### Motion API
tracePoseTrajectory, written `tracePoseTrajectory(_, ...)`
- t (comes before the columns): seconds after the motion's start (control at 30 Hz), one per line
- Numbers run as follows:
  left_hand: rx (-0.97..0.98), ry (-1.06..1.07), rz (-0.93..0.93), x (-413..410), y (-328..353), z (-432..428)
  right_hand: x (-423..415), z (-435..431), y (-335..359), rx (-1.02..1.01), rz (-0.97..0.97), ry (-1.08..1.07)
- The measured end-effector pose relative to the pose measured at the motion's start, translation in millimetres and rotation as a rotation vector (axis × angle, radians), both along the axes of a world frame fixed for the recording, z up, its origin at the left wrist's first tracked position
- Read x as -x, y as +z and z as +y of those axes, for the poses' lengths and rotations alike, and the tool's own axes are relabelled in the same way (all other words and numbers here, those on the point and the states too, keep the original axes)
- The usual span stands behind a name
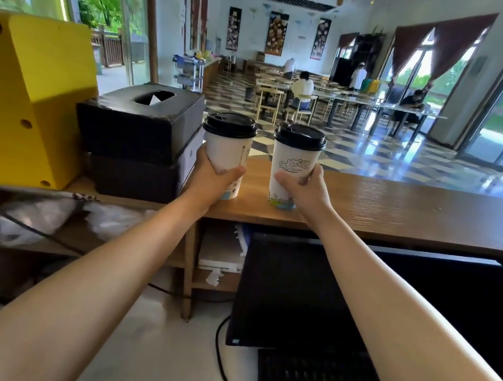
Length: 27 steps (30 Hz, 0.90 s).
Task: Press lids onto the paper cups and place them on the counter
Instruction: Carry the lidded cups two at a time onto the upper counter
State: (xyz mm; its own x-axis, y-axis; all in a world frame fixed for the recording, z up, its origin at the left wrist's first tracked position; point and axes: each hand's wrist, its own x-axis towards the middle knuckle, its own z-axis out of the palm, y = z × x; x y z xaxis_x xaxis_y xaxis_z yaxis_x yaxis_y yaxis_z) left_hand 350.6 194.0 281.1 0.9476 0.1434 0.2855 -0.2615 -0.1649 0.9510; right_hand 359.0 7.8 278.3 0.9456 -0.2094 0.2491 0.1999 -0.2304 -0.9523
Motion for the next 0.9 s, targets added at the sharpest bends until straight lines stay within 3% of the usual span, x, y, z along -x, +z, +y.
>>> tracePoseTrajectory(0.17,-0.012,0.011,0.023,5,1,1,0,0,-2,0.024,0.055,0.023)
tracePoseTrajectory(0.3,-0.135,0.038,0.064,10,7,5,6,1,11,0.093,0.202,0.047)
tracePoseTrajectory(0.57,-0.268,-0.026,0.238,52,42,21,56,5,50,0.447,0.351,0.011)
tracePoseTrajectory(0.67,-0.359,-0.124,0.275,73,54,33,85,16,68,0.608,0.369,0.056)
tracePoseTrajectory(0.9,-0.657,-0.399,0.338,131,71,106,153,63,100,0.759,0.402,0.136)
